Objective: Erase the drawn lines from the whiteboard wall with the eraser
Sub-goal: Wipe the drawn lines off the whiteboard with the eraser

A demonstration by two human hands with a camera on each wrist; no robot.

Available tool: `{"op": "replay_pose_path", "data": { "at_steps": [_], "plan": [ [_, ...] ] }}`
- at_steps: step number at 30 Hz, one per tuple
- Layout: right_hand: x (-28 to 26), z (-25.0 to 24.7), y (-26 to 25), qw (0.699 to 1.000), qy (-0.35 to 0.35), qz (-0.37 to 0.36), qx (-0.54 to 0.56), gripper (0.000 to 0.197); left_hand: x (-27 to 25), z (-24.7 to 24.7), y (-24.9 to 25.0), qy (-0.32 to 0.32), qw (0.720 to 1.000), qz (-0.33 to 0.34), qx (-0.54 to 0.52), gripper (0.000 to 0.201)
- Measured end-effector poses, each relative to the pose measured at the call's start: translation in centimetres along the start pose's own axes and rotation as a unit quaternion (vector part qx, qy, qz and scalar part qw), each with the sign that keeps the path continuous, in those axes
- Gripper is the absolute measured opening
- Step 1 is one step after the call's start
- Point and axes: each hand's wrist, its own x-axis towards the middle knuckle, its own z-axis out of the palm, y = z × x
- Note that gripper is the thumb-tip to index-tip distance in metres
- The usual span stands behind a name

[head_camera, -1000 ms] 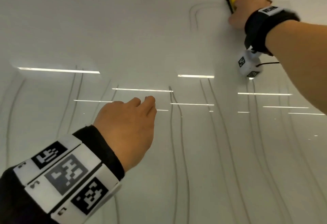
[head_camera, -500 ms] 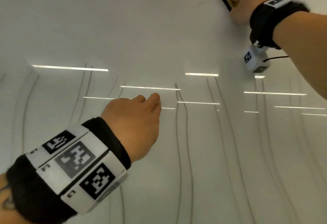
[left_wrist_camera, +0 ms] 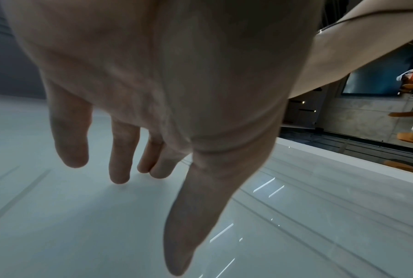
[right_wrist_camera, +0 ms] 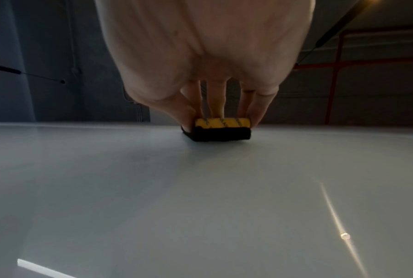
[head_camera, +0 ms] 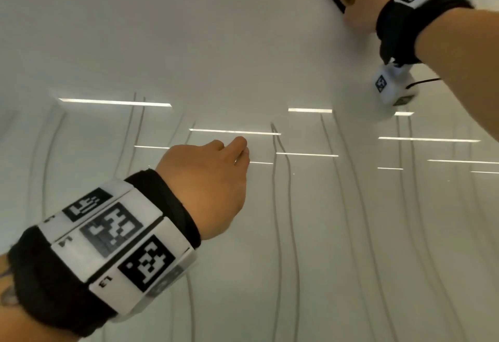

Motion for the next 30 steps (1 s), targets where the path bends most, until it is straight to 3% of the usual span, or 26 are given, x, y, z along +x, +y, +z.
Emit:
{"op": "replay_pose_path", "data": {
  "at_steps": [4, 6, 8, 10, 12, 15, 17, 20, 22, 23, 25, 27, 30],
  "plan": [
    [-2.7, 1.1, -6.1, 0.989, -0.053, -0.138, 0.004, 0.05, 0.0, 0.2, -0.2, 0.007, 1.0, -0.013, 0.004, 0.077],
    [-5.6, 1.5, -5.4, 0.967, -0.096, -0.235, -0.022, 0.055, -0.3, 0.1, -0.4, 0.007, 1.0, -0.018, -0.002, 0.077],
    [-7.6, 0.9, -1.8, 0.959, -0.116, -0.258, -0.015, 0.053, -0.4, 0.2, -0.6, 0.005, 1.0, -0.016, -0.005, 0.076],
    [-8.1, -0.5, 3.0, 0.975, -0.104, -0.198, -0.004, 0.049, -0.4, 0.4, -0.7, 0.009, 1.0, -0.012, -0.005, 0.076],
    [-7.6, -1.6, 7.5, 0.993, -0.074, -0.093, -0.013, 0.048, -0.3, 0.7, -0.7, 0.013, 1.0, -0.006, 0.0, 0.077],
    [-8.3, -1.9, 8.2, 0.998, -0.066, -0.001, -0.024, 0.049, 0.1, 1.1, -0.6, 0.023, 1.0, -0.008, 0.005, 0.077],
    [-11.0, -1.3, 5.0, 0.994, -0.087, -0.055, -0.025, 0.054, 0.4, 1.0, -0.5, 0.025, 1.0, -0.013, -0.002, 0.074],
    [-17.3, -0.1, 1.1, 0.968, -0.131, -0.212, -0.001, 0.056, 0.8, 0.8, -0.5, 0.029, 0.999, -0.018, -0.019, 0.065],
    [-21.5, 0.6, 1.8, 0.949, -0.131, -0.285, 0.022, 0.054, 0.7, 0.9, -0.6, 0.029, 0.999, -0.024, -0.031, 0.065],
    [-22.4, 0.6, 3.2, 0.949, -0.123, -0.287, 0.032, 0.054, 0.6, 1.1, -0.6, 0.027, 0.999, -0.026, -0.034, 0.066],
    [-21.6, 0.1, 7.0, 0.971, -0.087, -0.221, 0.025, 0.053, 0.3, 1.6, -0.5, 0.032, 0.999, -0.026, -0.027, 0.071],
    [-19.0, -0.5, 11.8, 0.994, -0.046, -0.096, -0.025, 0.049, 0.1, 2.0, -0.3, 0.043, 0.999, -0.024, -0.019, 0.074],
    [-16.8, -2.1, 15.4, 0.994, -0.062, 0.091, -0.024, 0.048, 0.2, 2.1, 0.1, 0.046, 0.998, -0.031, -0.028, 0.073]
  ]
}}
